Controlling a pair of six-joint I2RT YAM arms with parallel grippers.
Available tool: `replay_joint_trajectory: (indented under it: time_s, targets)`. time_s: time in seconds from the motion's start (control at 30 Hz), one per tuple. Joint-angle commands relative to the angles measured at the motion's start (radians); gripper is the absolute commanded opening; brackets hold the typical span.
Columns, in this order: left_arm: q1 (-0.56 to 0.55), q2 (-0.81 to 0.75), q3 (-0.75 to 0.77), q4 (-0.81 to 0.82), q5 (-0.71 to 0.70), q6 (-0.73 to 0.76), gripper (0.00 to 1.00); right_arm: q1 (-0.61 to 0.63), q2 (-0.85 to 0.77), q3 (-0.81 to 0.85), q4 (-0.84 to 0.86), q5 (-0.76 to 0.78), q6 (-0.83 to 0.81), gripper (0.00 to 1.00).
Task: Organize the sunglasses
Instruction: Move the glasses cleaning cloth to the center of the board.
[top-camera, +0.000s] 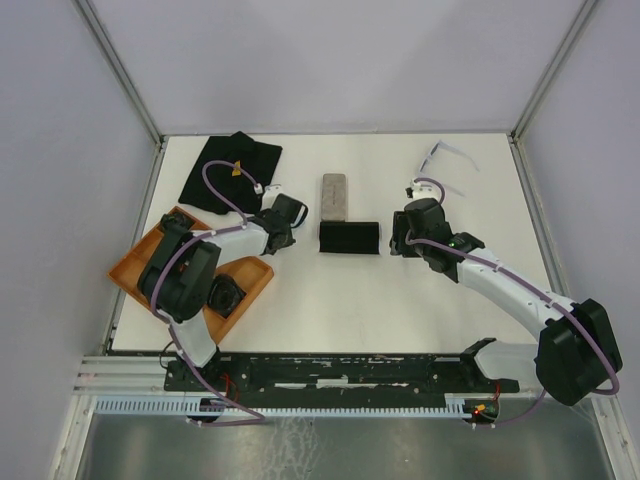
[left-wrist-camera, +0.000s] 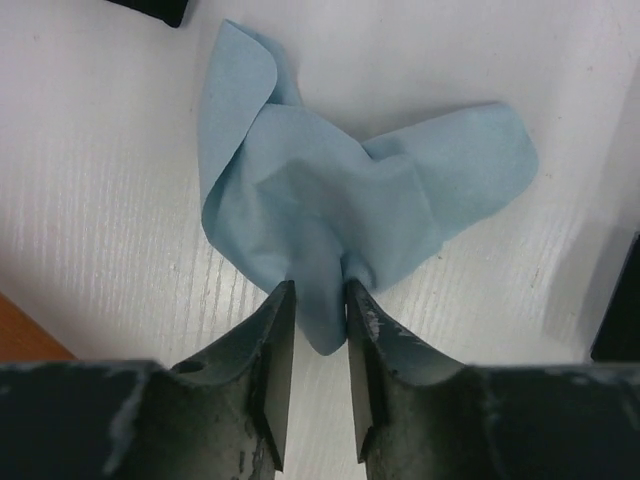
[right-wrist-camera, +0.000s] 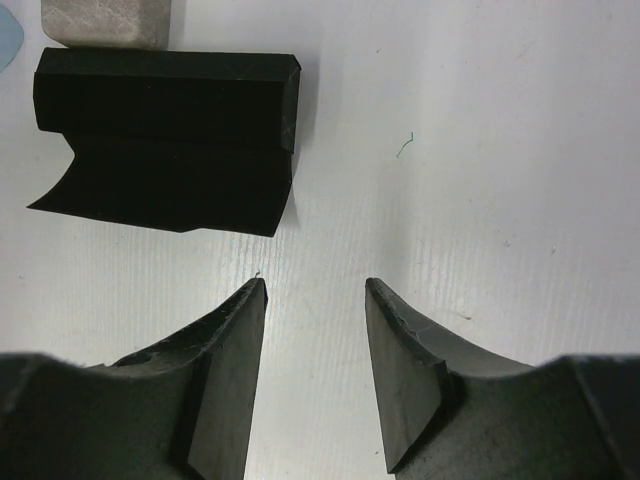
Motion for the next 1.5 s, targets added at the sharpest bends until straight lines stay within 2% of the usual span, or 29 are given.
replay_joint_trajectory:
  time_s: [0.0, 0.1, 0.3, 0.6, 0.87, 1.07, 1.47]
  targets:
    - [-0.003, -0.012, -0.043, 0.034, 0.099, -0.032, 0.27, -0.002, -0.013, 0.004, 0.019, -0.001, 0.001, 0.53]
    - [-0.015, -0.028, -0.06, 0.037, 0.113, -0.032, 0.16, -0.001, -0.02, 0.004, 0.013, 0.003, -0.001, 0.53]
    - [-0.079, -0.138, -0.126, 0.021, 0.115, -0.051, 0.03, -0.002, -0.051, 0.0, 0.004, 0.009, -0.002, 0.53]
    - [-0.303, -0.317, -0.222, -0.062, 0.085, -0.16, 0.03, -0.002, -0.086, 0.002, -0.018, 0.019, -0.008, 0.53]
    - [-0.466, -0.376, -0.26, -0.042, 0.192, -0.175, 0.03, -0.001, -0.129, -0.013, -0.037, 0.033, -0.005, 0.53]
    - [-0.529, -0.351, -0.204, 0.02, 0.26, -0.124, 0.03, -0.002, -0.168, -0.03, -0.062, 0.073, 0.022, 0.53]
    - [-0.646, -0.187, -0.06, 0.097, 0.356, -0.031, 0.04, -0.001, -0.182, -0.048, -0.1, 0.119, 0.042, 0.54]
